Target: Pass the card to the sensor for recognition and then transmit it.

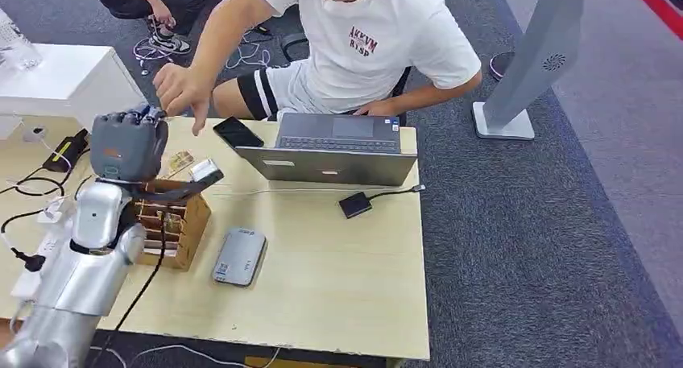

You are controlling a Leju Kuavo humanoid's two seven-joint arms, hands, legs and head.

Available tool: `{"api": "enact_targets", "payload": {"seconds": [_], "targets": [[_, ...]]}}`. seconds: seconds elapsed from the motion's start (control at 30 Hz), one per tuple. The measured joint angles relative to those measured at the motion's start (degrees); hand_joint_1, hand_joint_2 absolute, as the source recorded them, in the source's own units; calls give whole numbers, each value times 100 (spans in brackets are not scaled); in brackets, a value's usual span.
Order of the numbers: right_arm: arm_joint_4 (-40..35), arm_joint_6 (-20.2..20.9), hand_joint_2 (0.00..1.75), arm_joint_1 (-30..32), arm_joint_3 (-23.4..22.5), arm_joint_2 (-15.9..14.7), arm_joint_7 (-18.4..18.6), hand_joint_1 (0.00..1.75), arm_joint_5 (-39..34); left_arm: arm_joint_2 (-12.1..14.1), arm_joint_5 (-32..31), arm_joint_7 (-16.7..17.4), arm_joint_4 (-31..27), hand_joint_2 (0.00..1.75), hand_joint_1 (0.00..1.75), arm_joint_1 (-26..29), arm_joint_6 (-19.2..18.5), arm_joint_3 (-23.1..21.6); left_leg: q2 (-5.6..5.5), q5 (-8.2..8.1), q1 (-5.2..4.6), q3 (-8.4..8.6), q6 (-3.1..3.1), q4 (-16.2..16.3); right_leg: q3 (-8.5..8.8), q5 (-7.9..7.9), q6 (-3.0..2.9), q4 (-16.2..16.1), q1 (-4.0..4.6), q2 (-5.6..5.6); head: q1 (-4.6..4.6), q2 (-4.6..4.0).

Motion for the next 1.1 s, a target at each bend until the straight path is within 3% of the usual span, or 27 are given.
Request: {"api": "enact_targets", "payload": {"seconds": [0.13,0.23,0.27,0.83,0.9,0.93,1.0,1.1], "targets": [[0,2,175,-19,2,-13,20,0,-72,-120,-4,15,713,175,175,-580,7,-53,9,1,-1,-6,0,2,-8,1,1,0,0,9,4,0],[0,9,175,-23,2,-18,55,0,-72,-177,-5,46,954,175,175,-720,46,-85,14,0,-4,-6,0,2,-12,1,1,1,-1,15,-2,0],[0,6,175,-19,2,-20,61,0,-72,-197,13,50,1042,175,0,-749,63,-103,13,0,-3,-9,0,2,-13,1,1,1,-1,15,2,0],[0,15,175,-17,7,-37,105,0,-74,-293,380,-22,1195,175,0,-730,195,-114,12,0,-2,-17,0,2,-21,1,1,1,-1,13,0,0],[0,-13,175,-17,7,-39,103,0,-103,-324,599,-199,1154,175,0,-601,275,-114,13,0,-3,-16,0,1,-19,1,1,2,-1,14,2,0],[0,-44,175,-12,7,-42,96,0,-149,-330,634,-311,901,175,0,-346,404,-114,17,-1,-3,-16,1,1,-20,1,1,2,-1,18,0,0],[0,-147,175,30,-4,-42,101,0,-361,-334,441,-503,-367,175,0,925,660,-129,35,-18,-5,-15,4,1,-23,-6,5,0,-2,37,4,0],[0,-188,175,78,-22,-42,160,0,-417,-275,74,-516,-1383,175,0,2164,1017,-190,50,-34,-6,-16,4,0,-29,-17,6,0,-3,56,11,0]]}}
